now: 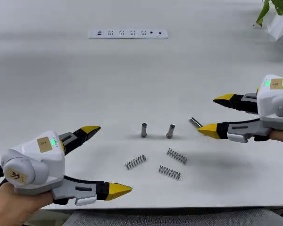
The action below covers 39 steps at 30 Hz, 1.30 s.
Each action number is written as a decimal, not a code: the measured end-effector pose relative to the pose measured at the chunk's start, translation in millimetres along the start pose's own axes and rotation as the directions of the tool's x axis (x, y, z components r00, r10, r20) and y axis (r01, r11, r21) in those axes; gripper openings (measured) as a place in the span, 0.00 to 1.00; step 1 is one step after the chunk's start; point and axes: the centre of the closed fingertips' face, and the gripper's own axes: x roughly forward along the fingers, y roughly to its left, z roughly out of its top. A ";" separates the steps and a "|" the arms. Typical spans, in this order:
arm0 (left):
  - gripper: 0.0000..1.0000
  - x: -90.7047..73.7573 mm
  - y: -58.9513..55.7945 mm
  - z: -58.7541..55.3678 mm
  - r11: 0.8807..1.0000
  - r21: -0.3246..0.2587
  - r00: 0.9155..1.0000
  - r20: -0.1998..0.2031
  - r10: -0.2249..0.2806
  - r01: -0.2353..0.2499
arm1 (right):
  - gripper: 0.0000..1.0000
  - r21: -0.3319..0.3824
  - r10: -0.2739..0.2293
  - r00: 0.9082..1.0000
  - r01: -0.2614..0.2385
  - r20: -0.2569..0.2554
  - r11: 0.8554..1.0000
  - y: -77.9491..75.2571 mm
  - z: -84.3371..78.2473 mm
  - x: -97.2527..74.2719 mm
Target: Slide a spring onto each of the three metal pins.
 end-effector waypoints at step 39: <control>1.00 1.2 12.1 -6.2 0.997 -0.077 1.000 0.029 0.004 -0.002 | 0.17 0.144 0.057 0.904 0.005 -0.424 0.990 -16.7 -54.5 68.5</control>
